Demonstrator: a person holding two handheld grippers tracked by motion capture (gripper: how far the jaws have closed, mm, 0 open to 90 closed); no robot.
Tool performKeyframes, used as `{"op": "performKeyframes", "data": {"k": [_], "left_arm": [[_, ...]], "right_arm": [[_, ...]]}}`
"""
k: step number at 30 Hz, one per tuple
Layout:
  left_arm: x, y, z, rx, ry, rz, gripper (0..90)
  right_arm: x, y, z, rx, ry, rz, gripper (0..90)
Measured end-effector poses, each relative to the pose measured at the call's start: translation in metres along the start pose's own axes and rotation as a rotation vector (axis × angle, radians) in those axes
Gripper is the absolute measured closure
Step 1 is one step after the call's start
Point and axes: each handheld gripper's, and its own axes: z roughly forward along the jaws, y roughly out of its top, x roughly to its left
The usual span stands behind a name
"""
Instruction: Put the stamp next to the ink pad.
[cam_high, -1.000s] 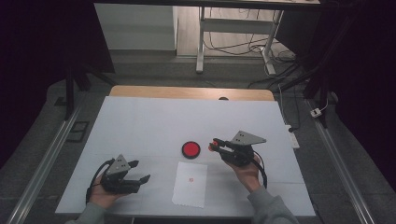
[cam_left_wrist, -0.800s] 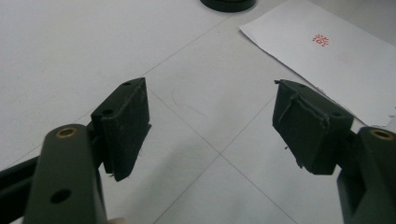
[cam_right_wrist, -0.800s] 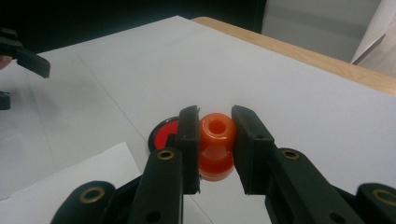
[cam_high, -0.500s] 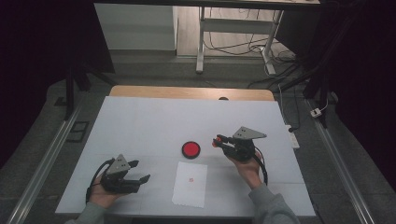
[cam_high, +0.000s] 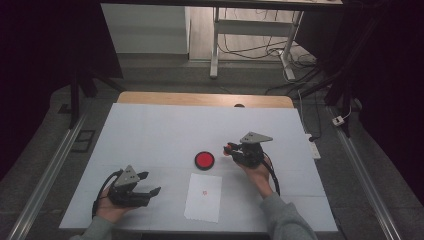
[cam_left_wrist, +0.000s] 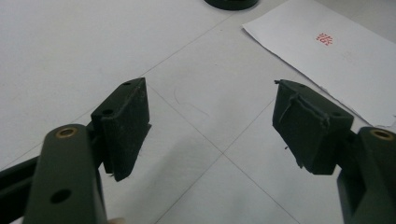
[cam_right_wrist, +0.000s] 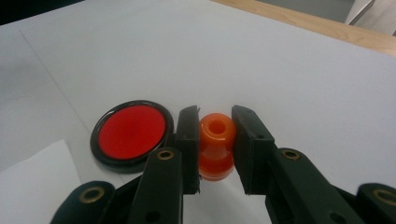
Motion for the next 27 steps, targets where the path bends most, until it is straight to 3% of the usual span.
{"op": "performKeyframes", "data": {"k": [10,27], "left_arm": [[0.0,-0.001,0.002,0.012,-0.003,-0.001,27.6],[0.0,-0.001,0.003,0.016,-0.003,0.0,27.3]], "right_arm": [[0.001,-0.002,0.025,0.05,-0.018,-0.028,71.7],[0.002,-0.007,0.034,0.09,-0.033,-0.055,68.4]]}}
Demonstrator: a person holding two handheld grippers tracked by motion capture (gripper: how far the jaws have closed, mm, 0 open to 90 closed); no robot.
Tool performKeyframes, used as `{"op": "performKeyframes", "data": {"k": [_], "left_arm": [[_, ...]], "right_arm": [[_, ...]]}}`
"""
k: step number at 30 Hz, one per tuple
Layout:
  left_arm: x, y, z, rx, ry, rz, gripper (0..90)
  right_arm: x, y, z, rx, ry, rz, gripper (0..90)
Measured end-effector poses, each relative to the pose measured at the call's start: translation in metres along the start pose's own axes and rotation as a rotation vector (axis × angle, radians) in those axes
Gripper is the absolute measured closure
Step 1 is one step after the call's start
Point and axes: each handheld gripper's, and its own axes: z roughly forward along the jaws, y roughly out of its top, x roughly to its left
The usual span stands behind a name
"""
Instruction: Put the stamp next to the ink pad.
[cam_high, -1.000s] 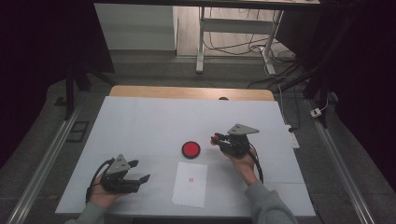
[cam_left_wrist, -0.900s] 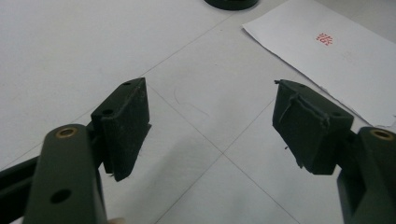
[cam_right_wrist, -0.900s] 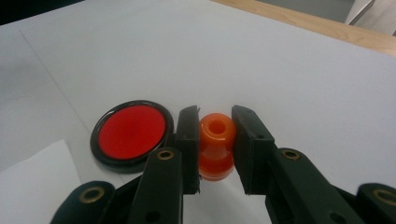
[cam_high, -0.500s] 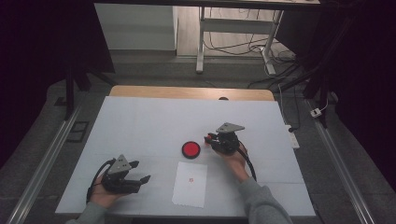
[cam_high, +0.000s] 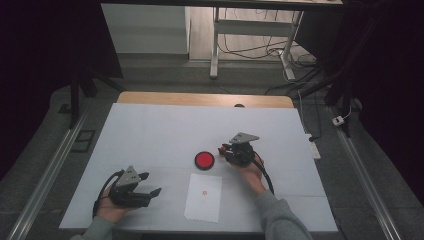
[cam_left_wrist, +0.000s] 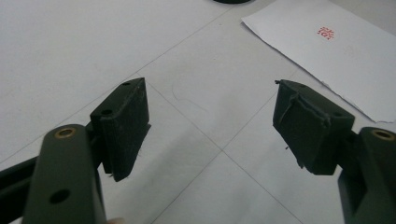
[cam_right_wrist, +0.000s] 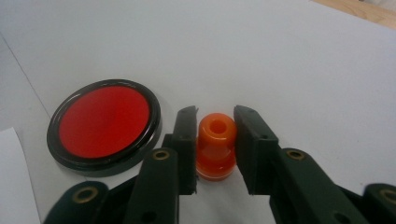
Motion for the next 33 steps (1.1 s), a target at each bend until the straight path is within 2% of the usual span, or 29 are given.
{"op": "performKeyframes", "data": {"k": [3,7,12,14,18,21,25,33], "left_arm": [[0.0,0.0,0.0,0.002,-0.001,0.0,27.3],[0.001,0.0,0.0,0.004,-0.004,0.0,27.2],[0.001,0.0,0.0,0.003,-0.003,-0.002,27.2],[0.002,0.0,0.0,0.002,-0.003,-0.004,27.1],[0.002,0.0,0.0,0.001,-0.005,-0.008,27.1],[0.003,-0.001,0.001,0.001,-0.005,-0.012,27.0],[0.004,0.0,0.001,-0.001,-0.01,-0.016,27.1],[0.006,0.0,0.003,0.007,-0.012,-0.025,26.9]], "right_arm": [[0.0,0.0,0.0,0.001,0.0,0.002,63.4],[-0.001,0.001,-0.003,-0.029,0.0,0.013,56.3],[-0.003,0.005,-0.015,-0.066,-0.005,0.037,50.9],[-0.004,0.006,-0.02,-0.086,0.007,0.05,49.7],[-0.006,0.004,-0.033,-0.078,0.02,0.06,47.4],[-0.005,0.0,-0.046,-0.068,0.025,0.053,46.2],[-0.005,-0.012,-0.071,-0.058,0.008,0.031,45.9],[-0.005,-0.047,-0.12,-0.052,-0.015,0.012,45.4]]}}
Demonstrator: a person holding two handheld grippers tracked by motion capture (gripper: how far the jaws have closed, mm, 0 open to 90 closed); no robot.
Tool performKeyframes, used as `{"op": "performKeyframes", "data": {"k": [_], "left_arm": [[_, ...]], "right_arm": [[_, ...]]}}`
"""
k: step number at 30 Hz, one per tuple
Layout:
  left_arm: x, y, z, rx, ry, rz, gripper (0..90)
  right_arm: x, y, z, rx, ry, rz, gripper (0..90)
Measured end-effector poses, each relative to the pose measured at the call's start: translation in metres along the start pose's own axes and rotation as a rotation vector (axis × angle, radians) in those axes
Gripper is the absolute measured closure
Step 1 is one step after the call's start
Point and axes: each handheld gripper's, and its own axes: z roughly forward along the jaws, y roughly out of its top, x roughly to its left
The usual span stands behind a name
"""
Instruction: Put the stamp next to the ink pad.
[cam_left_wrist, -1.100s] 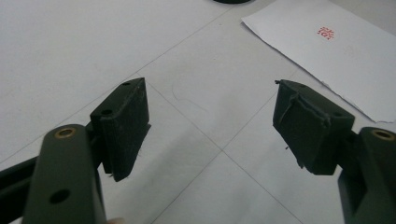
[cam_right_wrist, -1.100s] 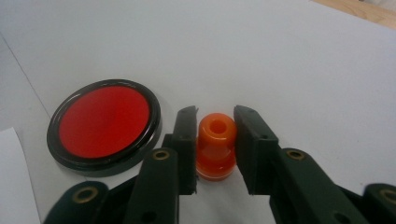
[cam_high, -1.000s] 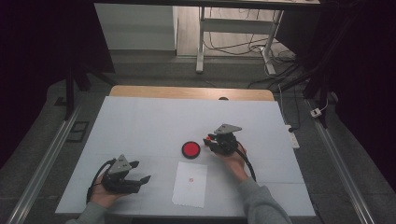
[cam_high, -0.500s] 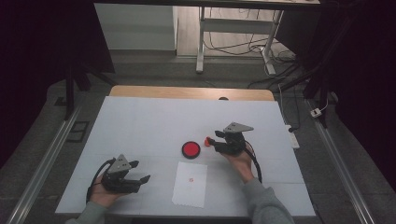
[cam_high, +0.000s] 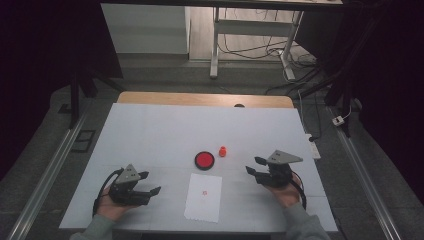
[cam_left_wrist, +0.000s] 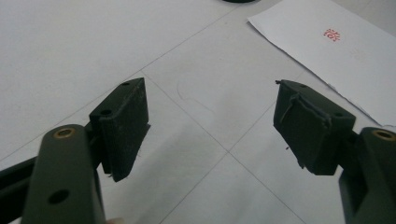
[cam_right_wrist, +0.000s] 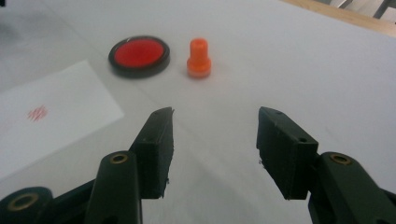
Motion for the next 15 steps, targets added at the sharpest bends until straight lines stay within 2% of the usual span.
{"op": "performKeyframes", "data": {"k": [5,7,10,15], "left_arm": [[0.0,0.001,0.001,0.003,0.003,-0.004,26.8],[0.0,0.001,0.001,0.003,0.004,-0.004,26.8],[0.0,0.001,0.001,0.002,0.004,-0.003,26.8],[0.0,0.001,0.001,-0.003,0.006,-0.006,26.8]], "right_arm": [[0.001,-0.018,-0.028,0.002,-0.018,-0.001,45.5],[0.001,-0.022,-0.035,-0.001,-0.007,0.003,45.6],[-0.001,-0.025,-0.039,-0.001,-0.014,0.002,45.7],[-0.003,-0.028,-0.039,0.003,0.005,0.007,45.7]]}}
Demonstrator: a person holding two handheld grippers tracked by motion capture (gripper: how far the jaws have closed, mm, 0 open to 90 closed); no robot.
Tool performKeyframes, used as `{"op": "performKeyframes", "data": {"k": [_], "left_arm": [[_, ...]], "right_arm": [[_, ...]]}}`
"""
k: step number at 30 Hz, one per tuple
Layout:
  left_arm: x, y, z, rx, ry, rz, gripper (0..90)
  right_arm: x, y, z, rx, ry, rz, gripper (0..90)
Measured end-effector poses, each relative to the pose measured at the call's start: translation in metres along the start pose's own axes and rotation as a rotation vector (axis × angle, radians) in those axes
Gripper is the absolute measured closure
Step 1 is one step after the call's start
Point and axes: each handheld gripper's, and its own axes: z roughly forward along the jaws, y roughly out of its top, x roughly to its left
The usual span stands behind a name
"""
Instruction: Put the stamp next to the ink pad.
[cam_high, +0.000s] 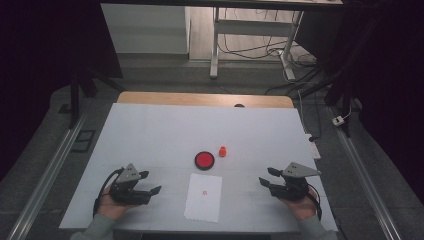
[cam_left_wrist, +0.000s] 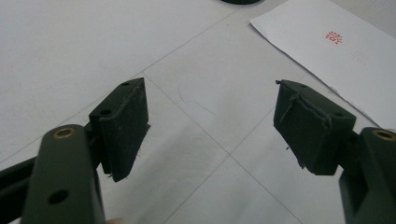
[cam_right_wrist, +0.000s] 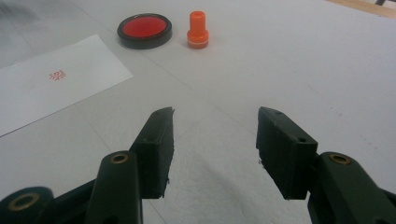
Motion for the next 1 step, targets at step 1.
{"op": "performKeyframes", "data": {"k": [1], "left_arm": [[0.0003,0.0,0.0,-0.001,0.0,-0.001,26.8]], "right_arm": [[-0.0001,-0.0003,0.0001,0.002,0.002,-0.002,45.7]]}}
